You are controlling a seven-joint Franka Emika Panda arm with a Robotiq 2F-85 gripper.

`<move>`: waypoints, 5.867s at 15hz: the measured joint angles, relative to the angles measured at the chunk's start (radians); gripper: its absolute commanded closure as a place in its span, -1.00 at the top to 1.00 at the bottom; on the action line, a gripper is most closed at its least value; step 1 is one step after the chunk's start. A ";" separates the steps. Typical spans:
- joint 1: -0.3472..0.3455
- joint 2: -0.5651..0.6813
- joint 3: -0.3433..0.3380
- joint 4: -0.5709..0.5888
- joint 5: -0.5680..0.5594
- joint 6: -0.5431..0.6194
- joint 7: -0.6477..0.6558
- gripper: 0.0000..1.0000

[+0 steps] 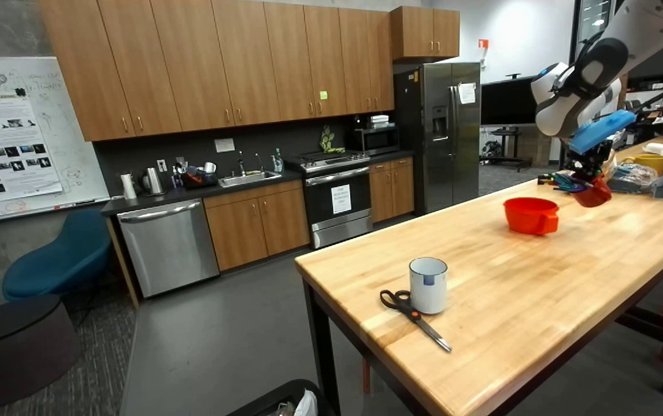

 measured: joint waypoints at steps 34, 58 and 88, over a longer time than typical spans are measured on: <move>0.086 -0.248 0.175 -0.339 -0.686 0.088 0.826 -0.96; 0.086 -0.043 0.154 -0.098 -0.712 -0.064 0.976 -0.96; 0.092 -0.103 0.152 -0.333 -1.084 -0.128 1.121 -0.96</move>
